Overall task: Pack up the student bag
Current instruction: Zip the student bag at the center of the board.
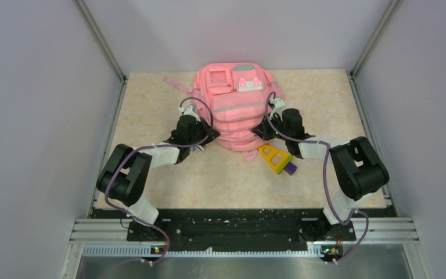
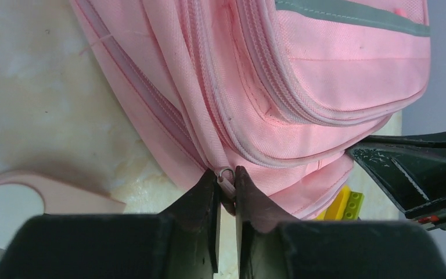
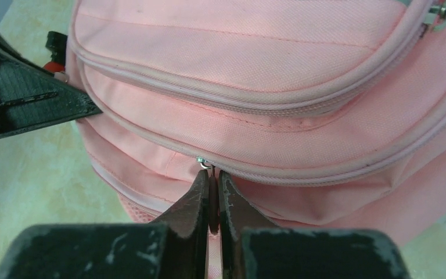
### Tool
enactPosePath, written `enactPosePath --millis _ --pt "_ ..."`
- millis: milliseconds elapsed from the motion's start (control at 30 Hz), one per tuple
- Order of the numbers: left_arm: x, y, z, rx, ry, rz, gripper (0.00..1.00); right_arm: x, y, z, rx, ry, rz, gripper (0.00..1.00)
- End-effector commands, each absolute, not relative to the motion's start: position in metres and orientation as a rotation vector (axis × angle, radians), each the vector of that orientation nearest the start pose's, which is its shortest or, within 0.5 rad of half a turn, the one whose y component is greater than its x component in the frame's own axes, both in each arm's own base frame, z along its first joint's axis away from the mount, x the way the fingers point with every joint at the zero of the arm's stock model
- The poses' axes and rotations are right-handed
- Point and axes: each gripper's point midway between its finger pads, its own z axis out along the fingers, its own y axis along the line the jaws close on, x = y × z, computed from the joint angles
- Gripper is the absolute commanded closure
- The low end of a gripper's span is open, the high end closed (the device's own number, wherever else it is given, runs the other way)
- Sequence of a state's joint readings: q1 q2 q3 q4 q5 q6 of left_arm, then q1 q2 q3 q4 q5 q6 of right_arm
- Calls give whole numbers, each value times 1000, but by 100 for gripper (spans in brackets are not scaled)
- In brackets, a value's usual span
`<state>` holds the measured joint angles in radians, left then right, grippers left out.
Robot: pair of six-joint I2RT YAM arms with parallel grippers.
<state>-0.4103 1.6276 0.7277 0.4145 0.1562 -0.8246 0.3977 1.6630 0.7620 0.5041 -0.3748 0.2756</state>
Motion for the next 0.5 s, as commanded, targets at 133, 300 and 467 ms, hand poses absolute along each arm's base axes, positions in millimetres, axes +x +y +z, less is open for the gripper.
enactPosePath --millis 133,300,467 --pt "405 -207 114 -329 2019 -851 100 404 172 105 -49 2005 380 100" --pt "411 -181 116 -351 2017 -787 100 397 137 97 103 2030 244 100" --pt "417 -164 121 -271 2007 -761 100 406 120 87 140 2056 185 100"
